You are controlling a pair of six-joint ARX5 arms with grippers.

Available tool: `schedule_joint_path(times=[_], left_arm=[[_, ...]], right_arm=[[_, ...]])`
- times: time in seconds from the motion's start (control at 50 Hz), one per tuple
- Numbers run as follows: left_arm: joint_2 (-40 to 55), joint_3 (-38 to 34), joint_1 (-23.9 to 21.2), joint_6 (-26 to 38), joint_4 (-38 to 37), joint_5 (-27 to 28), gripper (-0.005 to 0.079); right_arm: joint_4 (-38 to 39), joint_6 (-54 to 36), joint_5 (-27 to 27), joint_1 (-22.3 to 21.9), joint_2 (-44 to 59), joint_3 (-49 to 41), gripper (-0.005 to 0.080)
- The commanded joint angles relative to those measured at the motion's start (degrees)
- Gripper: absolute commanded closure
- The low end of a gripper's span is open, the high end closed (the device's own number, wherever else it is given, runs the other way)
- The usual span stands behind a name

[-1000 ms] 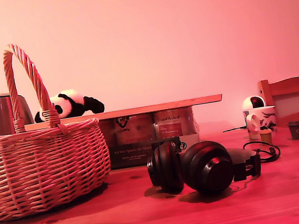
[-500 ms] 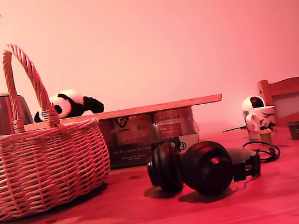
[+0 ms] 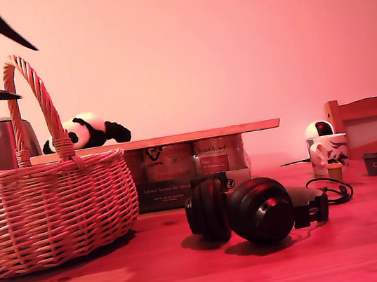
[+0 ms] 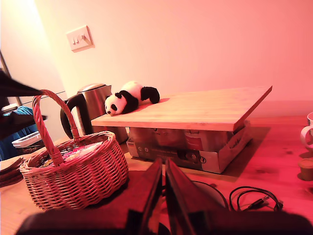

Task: Pick up the straw basket and place it on the shelf behind you

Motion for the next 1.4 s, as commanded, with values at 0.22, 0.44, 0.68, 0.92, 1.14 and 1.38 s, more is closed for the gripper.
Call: schedule_joint_path(times=[0.22,0.44,0.68,0.92,1.14,1.38], left_arm=[[3.82,5.55,-0.44,0.20,0.83,-0.83,0.0506],[3.82,6.21,-0.44,2.05,0.87,-0.59,0.0763],[3.78,6.82,-0.44,2.16,0.79,-0.55,0.0765],[3.78,10.08,-0.44,3.10,-3.21,-0.55,0.0765],[3.78,14.91,-1.27,3.08,-5.46,0.63,0.0765],[3.78,20.41,-3.96,2.51,-7.23,2.80,0.0765]], right_arm=[[0.61,0.04,-0.28,0.28,-0.35,0.94,0.0762],[0.66,0.02,-0.26,0.28,-0.35,0.94,0.0762],[1.01,0.02,-0.26,0.28,-0.35,0.94,0.0762],[1.01,0.02,-0.26,0.28,-0.35,0.94,0.0762],[1.01,0.02,-0.26,0.28,-0.35,0.94,0.0762],[1.03,0.00,-0.24,0.28,-0.35,0.94,0.0762]])
